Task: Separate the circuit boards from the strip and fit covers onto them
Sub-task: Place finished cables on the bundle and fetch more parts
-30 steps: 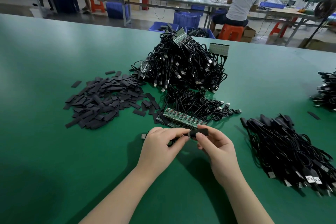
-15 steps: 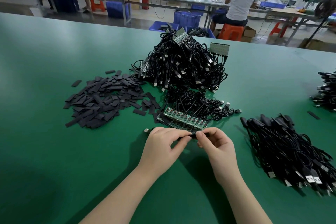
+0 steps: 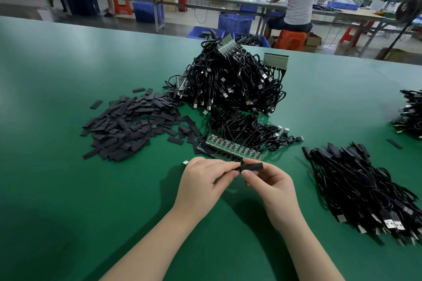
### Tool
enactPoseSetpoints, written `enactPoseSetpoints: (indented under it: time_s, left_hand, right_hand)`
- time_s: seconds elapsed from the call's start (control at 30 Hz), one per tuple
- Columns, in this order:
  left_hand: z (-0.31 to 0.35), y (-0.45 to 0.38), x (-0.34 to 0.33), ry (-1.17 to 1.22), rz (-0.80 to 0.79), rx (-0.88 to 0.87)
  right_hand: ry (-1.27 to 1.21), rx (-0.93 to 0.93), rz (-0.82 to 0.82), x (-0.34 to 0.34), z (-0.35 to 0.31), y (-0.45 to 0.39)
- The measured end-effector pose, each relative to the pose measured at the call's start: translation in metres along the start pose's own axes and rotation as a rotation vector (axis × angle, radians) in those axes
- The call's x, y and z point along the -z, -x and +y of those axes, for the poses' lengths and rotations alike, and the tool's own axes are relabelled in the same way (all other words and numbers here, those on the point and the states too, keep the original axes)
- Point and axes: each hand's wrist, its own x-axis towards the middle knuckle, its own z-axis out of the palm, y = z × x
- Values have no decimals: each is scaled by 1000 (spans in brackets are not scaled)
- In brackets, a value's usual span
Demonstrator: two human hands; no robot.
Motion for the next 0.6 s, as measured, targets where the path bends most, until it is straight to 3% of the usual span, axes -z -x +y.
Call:
enactPoseSetpoints:
  time_s: [0.17,0.6]
  left_hand:
    - [1,1,-1,48,55,57]
    - [-4,3,-6,25,167,-24]
  right_hand:
    - [12,14,28,-1,-2,0]
    - [-3,26,104,-8,0,3]
